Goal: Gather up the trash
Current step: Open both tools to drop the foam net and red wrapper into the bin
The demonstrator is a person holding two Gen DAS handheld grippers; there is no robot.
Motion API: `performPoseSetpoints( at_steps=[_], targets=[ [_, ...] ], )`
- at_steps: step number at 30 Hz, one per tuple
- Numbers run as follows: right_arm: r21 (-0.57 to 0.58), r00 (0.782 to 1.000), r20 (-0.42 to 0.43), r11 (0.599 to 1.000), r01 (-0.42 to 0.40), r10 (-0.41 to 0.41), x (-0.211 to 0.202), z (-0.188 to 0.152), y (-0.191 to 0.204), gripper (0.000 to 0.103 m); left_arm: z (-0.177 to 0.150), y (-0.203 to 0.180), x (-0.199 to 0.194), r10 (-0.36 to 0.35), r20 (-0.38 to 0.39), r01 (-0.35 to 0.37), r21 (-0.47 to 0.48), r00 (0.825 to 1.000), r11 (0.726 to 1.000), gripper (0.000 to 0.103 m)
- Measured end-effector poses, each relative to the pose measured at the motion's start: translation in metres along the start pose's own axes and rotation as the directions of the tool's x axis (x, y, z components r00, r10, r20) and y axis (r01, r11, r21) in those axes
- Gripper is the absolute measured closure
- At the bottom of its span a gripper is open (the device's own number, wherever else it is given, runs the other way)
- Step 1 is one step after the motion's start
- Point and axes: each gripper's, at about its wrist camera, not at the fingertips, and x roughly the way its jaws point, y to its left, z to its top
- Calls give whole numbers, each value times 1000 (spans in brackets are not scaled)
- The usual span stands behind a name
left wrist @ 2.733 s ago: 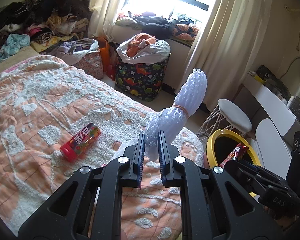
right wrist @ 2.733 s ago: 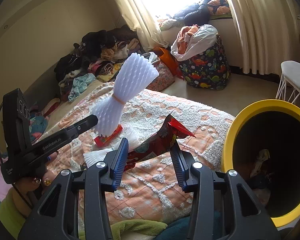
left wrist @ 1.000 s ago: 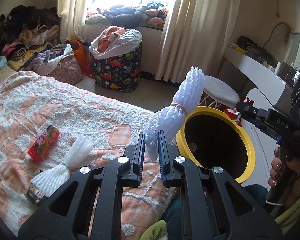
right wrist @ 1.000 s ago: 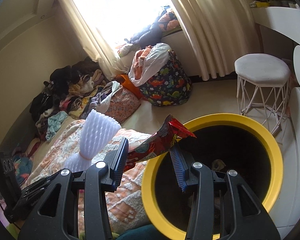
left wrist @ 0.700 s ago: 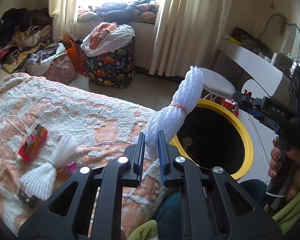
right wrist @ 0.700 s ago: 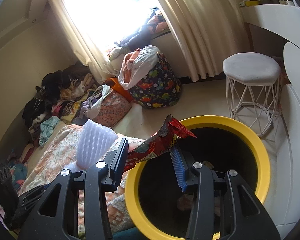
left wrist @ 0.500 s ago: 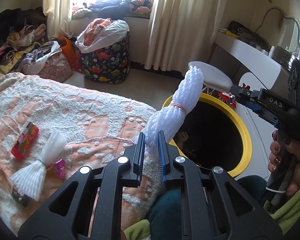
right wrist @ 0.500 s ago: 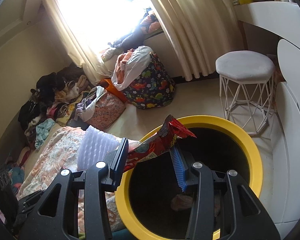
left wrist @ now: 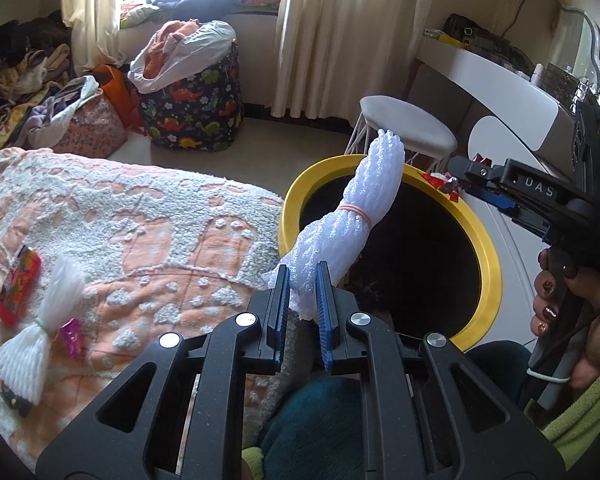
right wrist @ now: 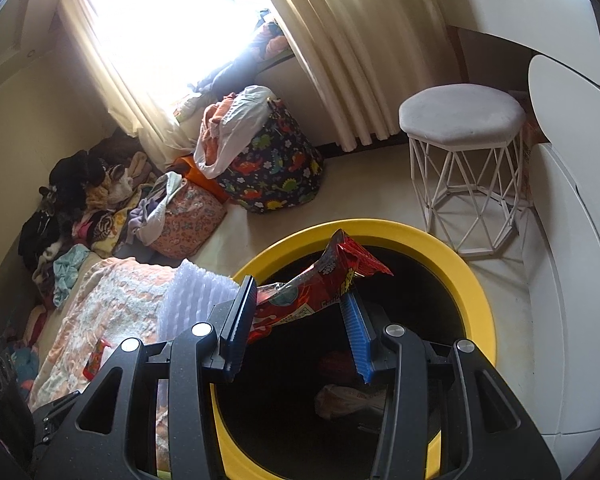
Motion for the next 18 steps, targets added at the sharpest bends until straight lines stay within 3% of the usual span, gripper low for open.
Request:
performPoseSetpoints(
  at_steps=[18],
  targets=[
    [64, 997, -67, 997, 37, -33, 18, -4, -23, 60, 17, -20, 35, -29, -35, 30, 13, 999, 999, 93]
  ],
)
